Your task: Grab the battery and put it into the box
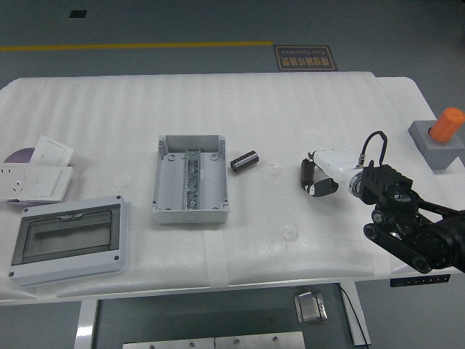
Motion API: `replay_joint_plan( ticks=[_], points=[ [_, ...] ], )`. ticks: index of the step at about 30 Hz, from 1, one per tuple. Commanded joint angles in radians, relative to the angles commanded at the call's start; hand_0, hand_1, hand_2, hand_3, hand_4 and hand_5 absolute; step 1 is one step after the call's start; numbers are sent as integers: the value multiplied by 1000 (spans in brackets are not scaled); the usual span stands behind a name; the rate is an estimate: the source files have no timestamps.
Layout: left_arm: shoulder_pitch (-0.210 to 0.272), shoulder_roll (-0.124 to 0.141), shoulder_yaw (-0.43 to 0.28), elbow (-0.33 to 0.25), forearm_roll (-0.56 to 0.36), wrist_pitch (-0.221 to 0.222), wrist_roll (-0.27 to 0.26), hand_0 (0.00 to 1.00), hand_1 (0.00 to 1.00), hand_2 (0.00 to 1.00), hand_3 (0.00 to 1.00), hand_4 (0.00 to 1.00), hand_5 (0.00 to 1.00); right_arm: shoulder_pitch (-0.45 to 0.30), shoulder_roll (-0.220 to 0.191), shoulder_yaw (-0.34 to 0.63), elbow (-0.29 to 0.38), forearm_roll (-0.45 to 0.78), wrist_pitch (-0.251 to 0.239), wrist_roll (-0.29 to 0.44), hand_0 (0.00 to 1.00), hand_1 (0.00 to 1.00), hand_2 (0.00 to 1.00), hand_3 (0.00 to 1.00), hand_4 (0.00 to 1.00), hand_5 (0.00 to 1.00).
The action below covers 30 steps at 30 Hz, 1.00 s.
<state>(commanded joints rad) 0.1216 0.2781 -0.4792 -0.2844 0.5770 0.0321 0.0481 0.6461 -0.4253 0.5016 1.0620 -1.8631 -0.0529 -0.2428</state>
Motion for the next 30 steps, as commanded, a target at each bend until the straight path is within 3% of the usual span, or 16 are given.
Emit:
replay_joint_plan(
  ticks=[8, 13, 14, 19, 20, 25, 26, 30],
  points=[
    [-1, -1, -1, -1, 2, 0, 0, 643, 668, 580, 614, 735, 449, -5, -1, -8, 8, 8, -28, 3, 564, 638, 632, 709, 507, 261],
    [-1, -2, 1, 0, 1, 0, 0, 643, 668, 580, 614, 735, 449, -15, 2, 19, 54, 22, -60, -2, 564, 638, 632, 709, 507, 261],
    [-1, -2, 1, 1, 0, 0, 0, 643, 668, 580, 614, 736, 453, -18, 3, 30, 69, 27, -66, -2, 534, 619, 600, 704, 353, 198],
    [1, -3, 9, 4, -6, 0, 0, 643, 668, 580, 614, 736, 453, -45, 25, 98, 168, 101, -120, 5, 534, 619, 600, 704, 353, 198],
    [2, -4, 11, 5, -7, 0, 0, 643, 669, 580, 614, 736, 454, -49, 31, 106, 186, 113, -131, 9, 495, 608, 586, 700, 328, 194],
    [3, -5, 19, 8, -14, 0, 0, 643, 669, 580, 614, 736, 454, -56, 65, 118, 269, 159, -181, 38, 495, 608, 586, 700, 328, 194],
    [4, -5, 21, 9, -14, 0, 1, 643, 668, 580, 614, 737, 455, -54, 72, 112, 277, 162, -183, 39, 487, 599, 583, 692, 476, 275],
    [3, -3, 28, 10, -18, 0, 1, 643, 668, 580, 614, 737, 455, -44, 106, 74, 284, 148, -188, 32, 487, 599, 583, 692, 476, 275]
  ],
)
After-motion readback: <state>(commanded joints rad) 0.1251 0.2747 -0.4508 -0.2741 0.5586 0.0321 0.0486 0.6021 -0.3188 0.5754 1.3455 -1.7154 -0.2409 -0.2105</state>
